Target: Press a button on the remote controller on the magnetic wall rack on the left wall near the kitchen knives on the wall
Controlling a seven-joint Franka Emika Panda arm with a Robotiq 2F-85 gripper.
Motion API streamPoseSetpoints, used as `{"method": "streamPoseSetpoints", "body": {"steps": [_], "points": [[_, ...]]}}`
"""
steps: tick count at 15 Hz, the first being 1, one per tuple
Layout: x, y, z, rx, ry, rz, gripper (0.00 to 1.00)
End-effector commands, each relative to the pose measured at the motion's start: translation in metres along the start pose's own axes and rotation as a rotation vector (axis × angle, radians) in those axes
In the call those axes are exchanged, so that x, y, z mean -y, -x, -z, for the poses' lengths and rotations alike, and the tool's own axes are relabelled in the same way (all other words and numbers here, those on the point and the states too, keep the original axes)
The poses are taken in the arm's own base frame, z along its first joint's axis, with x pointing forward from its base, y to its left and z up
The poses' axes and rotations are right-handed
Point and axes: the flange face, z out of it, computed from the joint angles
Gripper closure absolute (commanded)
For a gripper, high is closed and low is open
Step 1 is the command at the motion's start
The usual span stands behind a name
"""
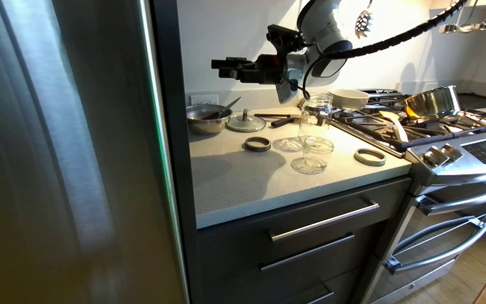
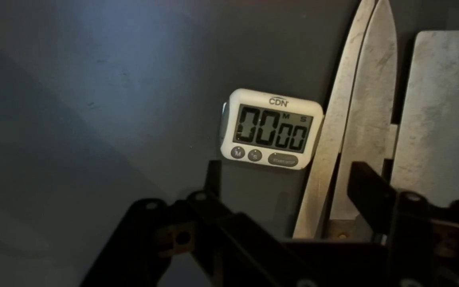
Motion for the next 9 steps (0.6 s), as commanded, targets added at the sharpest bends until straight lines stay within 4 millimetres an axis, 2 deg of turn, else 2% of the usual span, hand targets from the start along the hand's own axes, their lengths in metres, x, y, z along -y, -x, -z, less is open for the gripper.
{"method": "streamPoseSetpoints", "body": {"steps": [1, 7, 9], "points": [[0.008, -0.009, -0.008, 0.062, -0.008, -0.036, 0.50], [0.010, -0.019, -0.022, 0.085, 0.000, -0.065, 0.96], [0.010, -0.023, -0.026, 0.084, 0.006, -0.075, 1.00]]}}
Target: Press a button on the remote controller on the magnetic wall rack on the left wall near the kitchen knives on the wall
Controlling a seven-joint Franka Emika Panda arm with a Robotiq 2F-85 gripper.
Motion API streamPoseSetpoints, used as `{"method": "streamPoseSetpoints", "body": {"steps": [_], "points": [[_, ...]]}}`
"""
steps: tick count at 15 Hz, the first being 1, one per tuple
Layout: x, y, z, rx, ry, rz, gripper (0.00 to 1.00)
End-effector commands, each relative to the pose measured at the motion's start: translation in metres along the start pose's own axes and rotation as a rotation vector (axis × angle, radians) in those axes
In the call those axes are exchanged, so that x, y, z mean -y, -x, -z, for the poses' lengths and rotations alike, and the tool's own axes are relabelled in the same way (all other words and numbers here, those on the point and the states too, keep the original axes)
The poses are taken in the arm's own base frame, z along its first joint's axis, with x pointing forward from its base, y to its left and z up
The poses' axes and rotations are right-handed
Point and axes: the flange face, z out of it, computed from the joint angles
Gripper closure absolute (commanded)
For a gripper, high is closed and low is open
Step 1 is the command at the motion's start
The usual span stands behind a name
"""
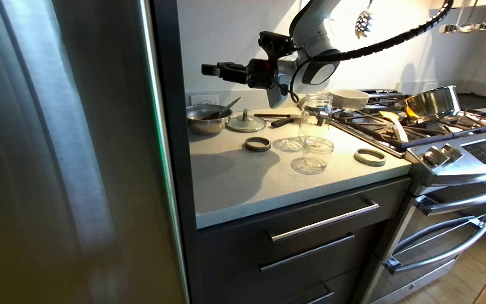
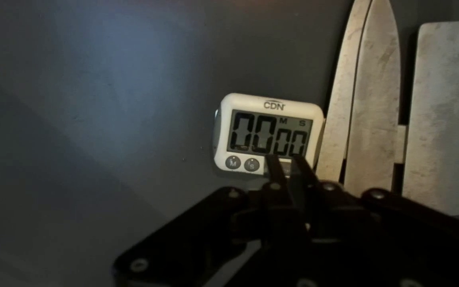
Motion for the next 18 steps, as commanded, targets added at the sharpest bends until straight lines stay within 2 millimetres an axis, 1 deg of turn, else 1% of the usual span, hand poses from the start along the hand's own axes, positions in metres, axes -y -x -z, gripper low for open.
{"method": "streamPoseSetpoints", "body": {"steps": [1, 14, 18], "points": [[0.005, -0.009, -0.007, 0.029, 0.003, -0.038, 1.00], [0.013, -0.023, -0.036, 0.025, 0.045, -0.105, 1.00], [0.017, -0.027, -0.042, 0.017, 0.050, -0.111, 1.00]]}}
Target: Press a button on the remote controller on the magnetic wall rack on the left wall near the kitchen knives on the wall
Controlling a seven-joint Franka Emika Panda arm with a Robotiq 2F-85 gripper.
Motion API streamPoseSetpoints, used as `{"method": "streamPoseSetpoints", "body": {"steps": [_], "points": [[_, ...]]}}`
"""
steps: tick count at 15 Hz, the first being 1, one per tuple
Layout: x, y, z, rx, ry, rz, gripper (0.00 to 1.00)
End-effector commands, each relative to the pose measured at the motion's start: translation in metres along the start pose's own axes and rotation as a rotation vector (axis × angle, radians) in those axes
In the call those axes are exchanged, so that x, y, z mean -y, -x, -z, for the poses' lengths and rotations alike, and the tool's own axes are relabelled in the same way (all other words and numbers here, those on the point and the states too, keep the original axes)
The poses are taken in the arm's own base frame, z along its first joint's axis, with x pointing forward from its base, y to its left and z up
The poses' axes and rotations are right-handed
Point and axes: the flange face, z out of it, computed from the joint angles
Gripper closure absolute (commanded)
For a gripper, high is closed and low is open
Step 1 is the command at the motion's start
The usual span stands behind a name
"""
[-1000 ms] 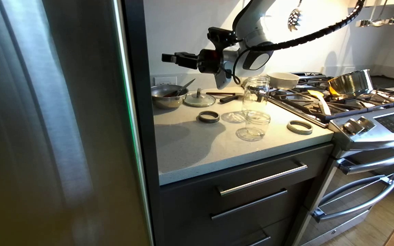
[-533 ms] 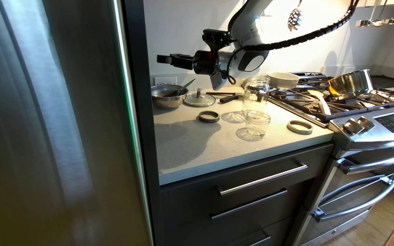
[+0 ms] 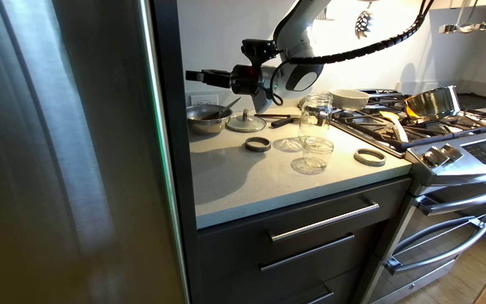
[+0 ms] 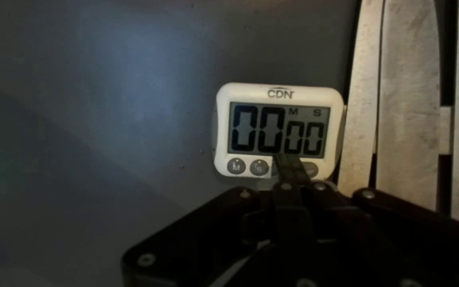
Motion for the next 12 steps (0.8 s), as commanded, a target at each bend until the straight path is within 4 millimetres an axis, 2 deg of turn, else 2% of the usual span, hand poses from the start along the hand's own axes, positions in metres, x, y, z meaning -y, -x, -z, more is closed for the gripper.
{"method": "streamPoseSetpoints", "body": {"steps": [1, 12], "points": [[0.009, -0.007, -0.005, -0.007, -0.004, -0.018, 1.00], [0.018, -0.008, -0.016, -0.038, -0.003, -0.001, 1.00]]}}
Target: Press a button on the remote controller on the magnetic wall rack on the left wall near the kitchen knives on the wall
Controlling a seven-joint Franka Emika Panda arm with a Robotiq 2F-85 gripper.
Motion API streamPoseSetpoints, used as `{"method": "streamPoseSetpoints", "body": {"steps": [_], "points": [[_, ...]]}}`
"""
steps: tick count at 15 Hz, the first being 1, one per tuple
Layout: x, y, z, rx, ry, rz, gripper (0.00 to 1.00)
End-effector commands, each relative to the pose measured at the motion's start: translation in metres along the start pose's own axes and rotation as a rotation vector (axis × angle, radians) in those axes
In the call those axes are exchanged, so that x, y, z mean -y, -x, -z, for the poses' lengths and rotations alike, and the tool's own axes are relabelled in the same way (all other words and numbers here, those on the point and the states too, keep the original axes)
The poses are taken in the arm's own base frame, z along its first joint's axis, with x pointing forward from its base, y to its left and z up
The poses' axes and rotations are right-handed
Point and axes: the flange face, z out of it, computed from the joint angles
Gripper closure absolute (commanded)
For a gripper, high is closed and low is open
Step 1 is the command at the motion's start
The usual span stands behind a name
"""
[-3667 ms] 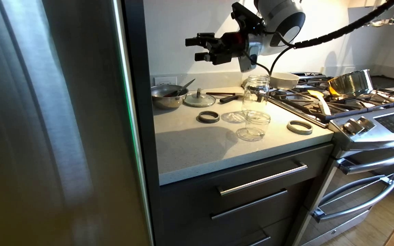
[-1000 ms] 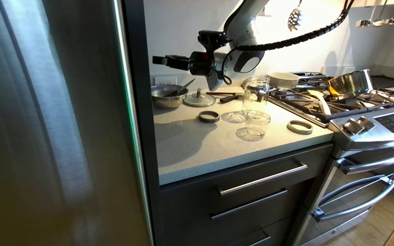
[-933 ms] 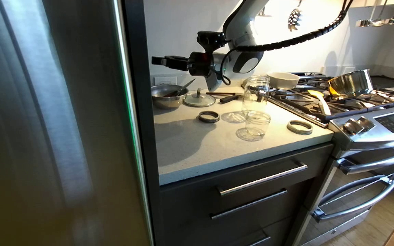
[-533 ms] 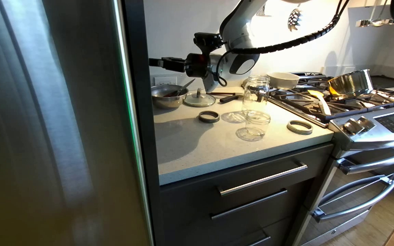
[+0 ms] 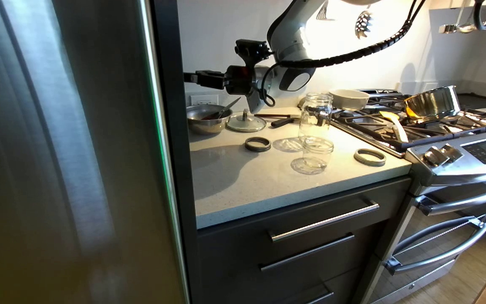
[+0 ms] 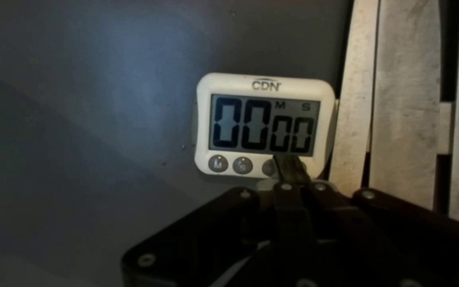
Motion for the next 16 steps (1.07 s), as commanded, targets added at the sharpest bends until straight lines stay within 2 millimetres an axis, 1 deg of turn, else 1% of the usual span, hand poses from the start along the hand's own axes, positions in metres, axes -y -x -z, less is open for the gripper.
{"method": "streamPoseSetpoints", "body": {"steps": [1, 10, 16], "points": [[0.0061, -0.0050, -0.0048, -0.022, -0.006, -0.017, 1.00], [0.0077, -0.0054, -0.0113, -0.039, -0.005, -0.030, 1.00], [0.0081, -0.0037, -0.0103, -0.036, -0.002, -0.028, 1.00]]}}
